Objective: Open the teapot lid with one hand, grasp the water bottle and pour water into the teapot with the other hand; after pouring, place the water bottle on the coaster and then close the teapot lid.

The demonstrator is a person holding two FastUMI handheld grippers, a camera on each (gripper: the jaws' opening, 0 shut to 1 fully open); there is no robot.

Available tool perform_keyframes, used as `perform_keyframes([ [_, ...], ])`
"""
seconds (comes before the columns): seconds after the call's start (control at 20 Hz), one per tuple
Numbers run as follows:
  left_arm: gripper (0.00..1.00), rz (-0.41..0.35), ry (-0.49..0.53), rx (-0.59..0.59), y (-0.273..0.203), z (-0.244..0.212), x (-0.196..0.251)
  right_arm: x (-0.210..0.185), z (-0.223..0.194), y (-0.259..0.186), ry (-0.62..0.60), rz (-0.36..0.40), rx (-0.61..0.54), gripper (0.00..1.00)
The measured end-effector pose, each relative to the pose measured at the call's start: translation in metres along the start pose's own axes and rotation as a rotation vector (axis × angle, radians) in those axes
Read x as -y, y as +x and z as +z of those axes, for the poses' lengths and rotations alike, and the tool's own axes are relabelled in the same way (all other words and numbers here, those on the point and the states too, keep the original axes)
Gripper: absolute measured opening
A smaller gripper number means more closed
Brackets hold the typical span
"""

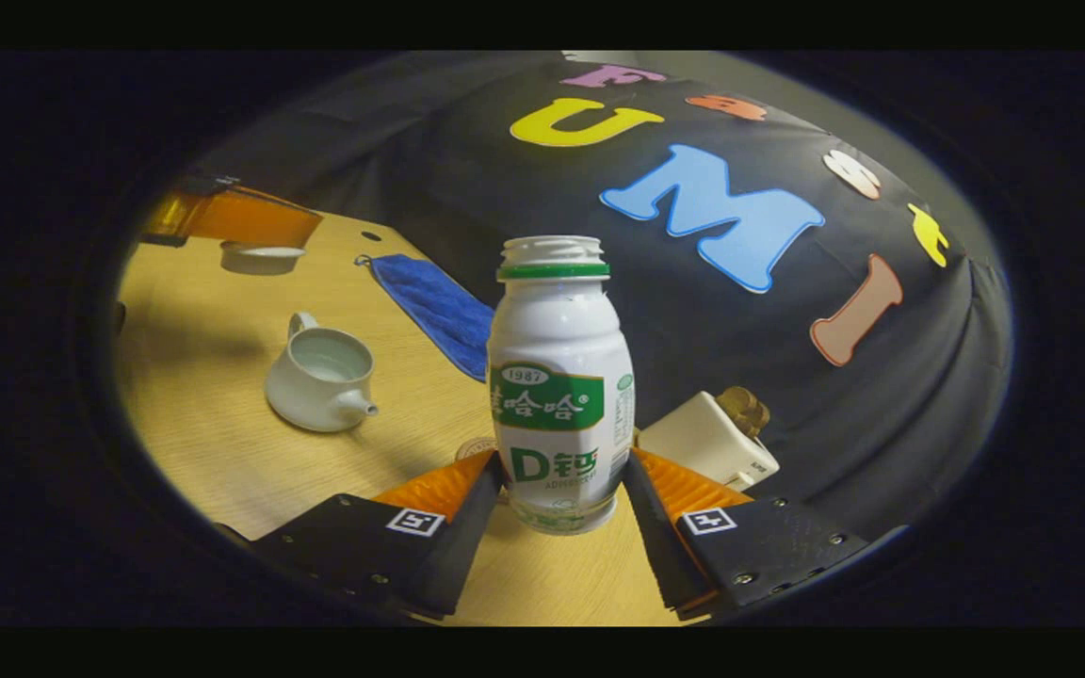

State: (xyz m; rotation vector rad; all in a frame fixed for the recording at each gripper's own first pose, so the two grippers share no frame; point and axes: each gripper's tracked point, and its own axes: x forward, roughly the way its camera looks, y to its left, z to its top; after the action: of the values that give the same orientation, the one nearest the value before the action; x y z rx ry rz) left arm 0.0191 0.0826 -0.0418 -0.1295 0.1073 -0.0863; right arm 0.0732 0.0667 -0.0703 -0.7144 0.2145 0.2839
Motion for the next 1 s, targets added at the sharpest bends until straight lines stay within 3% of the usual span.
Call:
perform_keyframes([
  [0.4,0.16,-0.060,0.015,-0.027,0.039,-0.018,0.032,0.014,-0.008,-0.020,0.145,0.031,0.000,0.76],
  [0.45,0.12,-0.065,0.015,-0.026,0.041,-0.019,0.035,0.015,-0.011,-0.024,0.159,0.035,-0.001,0.77],
  [0.5,0.15,-0.068,0.018,-0.025,0.044,-0.020,0.038,0.017,-0.013,-0.027,0.172,0.040,-0.002,0.77],
  [0.55,0.08,-0.072,0.022,-0.024,0.047,-0.022,0.042,0.022,-0.013,-0.033,0.180,0.042,-0.001,0.77],
  [0.6,0.12,-0.075,0.030,-0.023,0.049,-0.022,0.046,0.025,-0.015,-0.034,0.181,0.040,-0.003,0.77],
  [0.65,0.08,-0.076,0.042,-0.022,0.051,-0.024,0.048,0.028,-0.017,-0.035,0.182,0.037,-0.002,0.77],
  [0.7,0.12,-0.072,0.055,-0.021,0.052,-0.024,0.051,0.031,-0.018,-0.038,0.183,0.033,0.000,0.77],
  [0.75,0.09,-0.070,0.068,-0.021,0.054,-0.027,0.052,0.034,-0.020,-0.040,0.186,0.031,0.001,0.77],
  [1.0,0.12,-0.068,0.097,-0.027,0.059,-0.033,0.061,0.043,-0.029,-0.043,0.209,0.027,0.005,0.77],
])
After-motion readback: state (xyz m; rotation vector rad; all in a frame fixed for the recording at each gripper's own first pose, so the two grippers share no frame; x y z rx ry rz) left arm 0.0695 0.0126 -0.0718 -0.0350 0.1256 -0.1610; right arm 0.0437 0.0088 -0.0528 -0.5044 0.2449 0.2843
